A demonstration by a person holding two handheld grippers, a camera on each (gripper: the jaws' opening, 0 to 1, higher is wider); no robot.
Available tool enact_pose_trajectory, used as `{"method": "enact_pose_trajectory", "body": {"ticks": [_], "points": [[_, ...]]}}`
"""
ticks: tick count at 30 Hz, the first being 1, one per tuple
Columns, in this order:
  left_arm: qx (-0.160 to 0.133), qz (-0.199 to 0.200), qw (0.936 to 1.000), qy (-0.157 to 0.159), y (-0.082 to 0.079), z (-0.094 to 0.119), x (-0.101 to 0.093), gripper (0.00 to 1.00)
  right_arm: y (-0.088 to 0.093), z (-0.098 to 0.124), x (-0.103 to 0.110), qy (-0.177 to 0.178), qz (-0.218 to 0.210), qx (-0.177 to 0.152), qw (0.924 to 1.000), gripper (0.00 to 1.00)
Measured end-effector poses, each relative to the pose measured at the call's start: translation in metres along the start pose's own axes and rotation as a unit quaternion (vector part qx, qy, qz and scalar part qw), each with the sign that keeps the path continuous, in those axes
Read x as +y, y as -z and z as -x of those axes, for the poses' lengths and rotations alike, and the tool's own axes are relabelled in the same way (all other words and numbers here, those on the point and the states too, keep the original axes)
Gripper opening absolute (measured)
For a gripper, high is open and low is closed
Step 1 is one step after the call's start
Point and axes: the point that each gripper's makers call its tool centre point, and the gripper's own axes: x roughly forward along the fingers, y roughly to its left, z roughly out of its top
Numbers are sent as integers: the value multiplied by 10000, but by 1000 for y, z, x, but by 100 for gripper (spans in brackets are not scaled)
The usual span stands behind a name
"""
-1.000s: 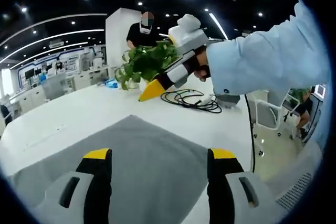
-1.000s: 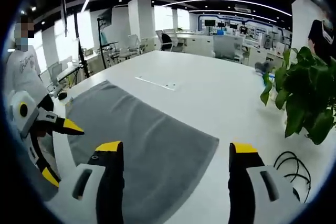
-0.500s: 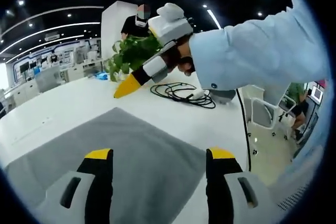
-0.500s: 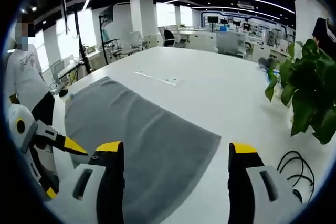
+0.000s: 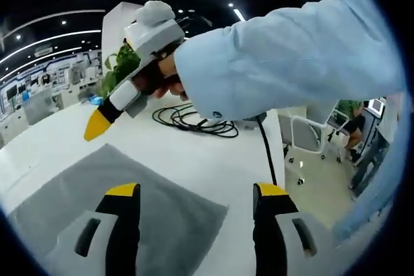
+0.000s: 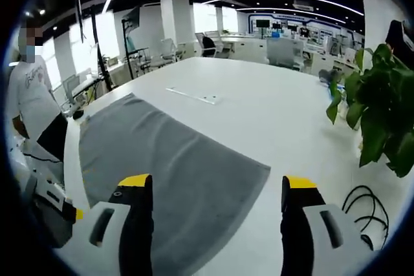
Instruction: Fold the towel on the table until its edges align and the towel forms a compact rectangular stack.
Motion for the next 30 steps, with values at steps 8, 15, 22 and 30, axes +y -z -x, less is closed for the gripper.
{"method": "enact_pose_trajectory", "body": {"ticks": [8, 15, 22, 30], "points": [[123, -22, 9999, -70, 9, -13, 1, 69, 6, 0, -5, -30, -3, 48, 10000, 81], [196, -37, 9992, -333, 17, -19, 12, 68, 9, -6, -10, -89, 27, 94, 9999, 80], [411, 269, 9969, -608, 33, -25, 22, 69, 13, -13, -13, -109, 77, 173, 9998, 79], [654, 877, 9909, -778, 48, -28, 23, 70, 19, -29, -18, -133, 95, 322, 9993, 77]]}}
